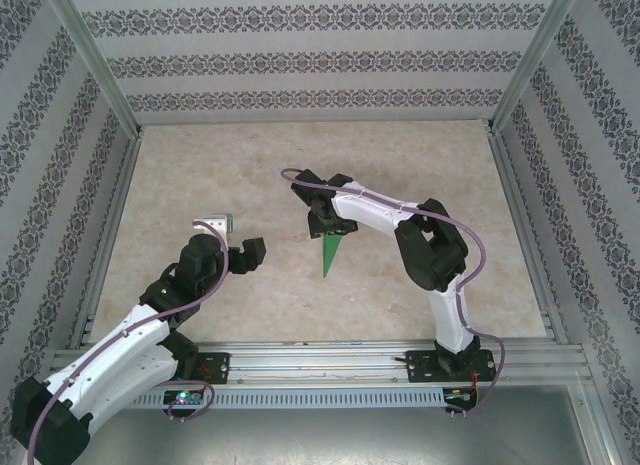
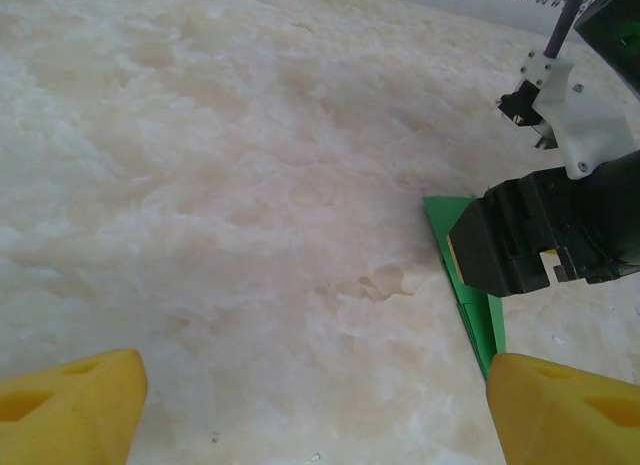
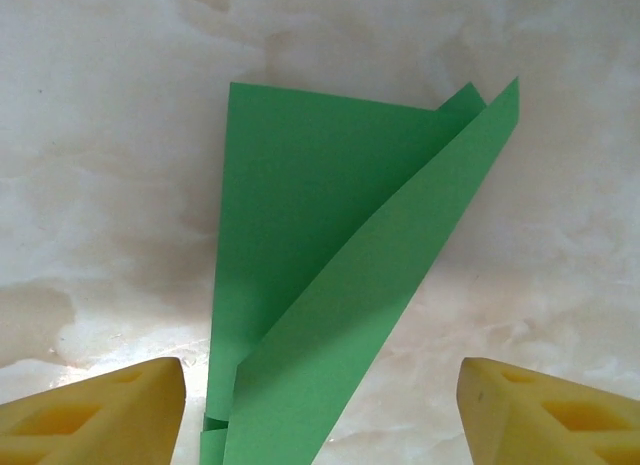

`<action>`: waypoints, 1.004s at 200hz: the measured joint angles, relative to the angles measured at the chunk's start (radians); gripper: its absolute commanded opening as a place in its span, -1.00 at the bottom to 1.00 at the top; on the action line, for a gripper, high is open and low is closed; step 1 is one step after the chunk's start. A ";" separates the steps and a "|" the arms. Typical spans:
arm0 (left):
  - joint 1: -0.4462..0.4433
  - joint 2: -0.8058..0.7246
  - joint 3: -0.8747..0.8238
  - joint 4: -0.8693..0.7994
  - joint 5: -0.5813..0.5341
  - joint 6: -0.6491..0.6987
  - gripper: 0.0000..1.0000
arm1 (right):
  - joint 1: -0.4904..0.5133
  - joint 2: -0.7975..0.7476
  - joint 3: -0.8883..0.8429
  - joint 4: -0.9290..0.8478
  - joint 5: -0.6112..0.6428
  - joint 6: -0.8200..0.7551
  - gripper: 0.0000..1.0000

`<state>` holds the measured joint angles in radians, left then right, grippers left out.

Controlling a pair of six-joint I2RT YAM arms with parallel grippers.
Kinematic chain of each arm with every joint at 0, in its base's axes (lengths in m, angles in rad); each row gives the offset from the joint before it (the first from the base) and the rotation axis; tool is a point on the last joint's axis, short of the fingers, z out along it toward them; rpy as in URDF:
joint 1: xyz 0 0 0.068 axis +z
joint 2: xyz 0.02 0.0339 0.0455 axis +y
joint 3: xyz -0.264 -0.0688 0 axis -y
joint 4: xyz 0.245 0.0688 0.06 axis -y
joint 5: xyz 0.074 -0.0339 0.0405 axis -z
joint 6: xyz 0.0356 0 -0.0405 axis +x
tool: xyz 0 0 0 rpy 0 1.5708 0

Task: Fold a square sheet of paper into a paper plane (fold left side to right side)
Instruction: Turn over the paper plane at the center of the table.

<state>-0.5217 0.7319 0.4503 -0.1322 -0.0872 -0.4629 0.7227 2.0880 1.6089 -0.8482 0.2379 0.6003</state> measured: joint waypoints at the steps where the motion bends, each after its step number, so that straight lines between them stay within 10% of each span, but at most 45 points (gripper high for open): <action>1: 0.000 0.001 0.000 0.000 0.000 0.000 0.76 | 0.000 0.000 0.000 0.000 0.000 0.000 0.38; 201: 0.000 -0.013 0.000 -0.019 -0.003 0.000 0.78 | -0.001 0.002 -0.052 0.005 -0.010 0.023 -0.85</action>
<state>-0.5213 0.7189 0.4503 -0.1509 -0.0898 -0.4625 0.7219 2.0895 1.5566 -0.8429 0.2283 0.6228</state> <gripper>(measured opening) 0.888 0.110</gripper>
